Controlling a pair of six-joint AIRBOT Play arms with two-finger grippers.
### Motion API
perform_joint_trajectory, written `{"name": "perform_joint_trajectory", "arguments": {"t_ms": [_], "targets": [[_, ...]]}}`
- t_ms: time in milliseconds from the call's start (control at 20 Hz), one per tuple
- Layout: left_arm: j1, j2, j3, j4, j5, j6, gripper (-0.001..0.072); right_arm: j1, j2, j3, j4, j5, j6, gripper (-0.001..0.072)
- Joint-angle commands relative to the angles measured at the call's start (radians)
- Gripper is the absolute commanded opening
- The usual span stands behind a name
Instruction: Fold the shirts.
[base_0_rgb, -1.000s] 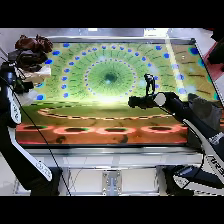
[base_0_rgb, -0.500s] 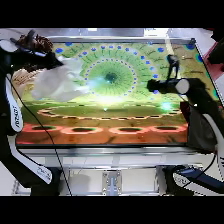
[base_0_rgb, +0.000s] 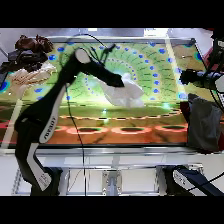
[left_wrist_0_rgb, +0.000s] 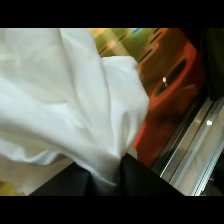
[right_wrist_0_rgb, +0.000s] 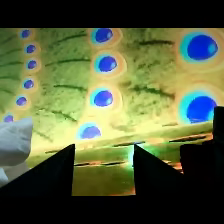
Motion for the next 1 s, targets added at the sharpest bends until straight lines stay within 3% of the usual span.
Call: {"name": "perform_joint_trajectory", "arguments": {"t_ms": [0,50,100,150,200,350,450,600,700,850,950], "targets": [[-0.126,-0.076,-0.006,0.080,-0.056,-0.016,0.0030,-0.018,0.008,-0.050,0.055,0.018,-0.068,0.0419],[-0.128,-0.080,-0.006,0.130,-0.070,-0.041,0.0271,-0.018,0.004,-0.072,0.085,0.017,-0.086,0.0482],[-0.122,-0.078,0.000,0.187,-0.080,-0.060,0.0652,-0.018,-0.005,-0.098,0.122,0.018,-0.113,0.0502],[-0.107,-0.075,0.020,0.248,-0.100,-0.103,0.0708,-0.018,-0.018,-0.126,0.150,0.019,-0.137,0.0502],[-0.086,-0.068,0.040,0.288,-0.121,-0.143,0.0708,-0.018,-0.035,-0.151,0.164,0.016,-0.139,0.0502],[-0.018,-0.007,0.043,0.290,-0.130,-0.146,0.0708,-0.018,-0.080,-0.221,0.185,-0.012,-0.139,0.0502],[0.022,0.035,0.042,0.311,-0.077,-0.138,0.0708,-0.018,-0.093,-0.245,0.192,-0.027,-0.140,0.0502],[0.078,0.055,-0.017,0.314,0.010,-0.195,0.0704,-0.018,-0.106,-0.244,0.196,-0.053,-0.140,0.0502],[0.100,0.055,-0.101,0.300,0.140,-0.279,0.0703,-0.018,-0.108,-0.244,0.213,-0.062,-0.141,0.0502],[0.101,0.053,-0.239,0.241,0.497,-0.475,0.0703,-0.018,-0.109,-0.244,0.262,-0.078,-0.176,0.0502],[0.101,0.037,-0.282,0.226,0.655,-0.607,0.0703,-0.018,-0.109,-0.244,0.276,-0.080,-0.198,0.0502]]}}
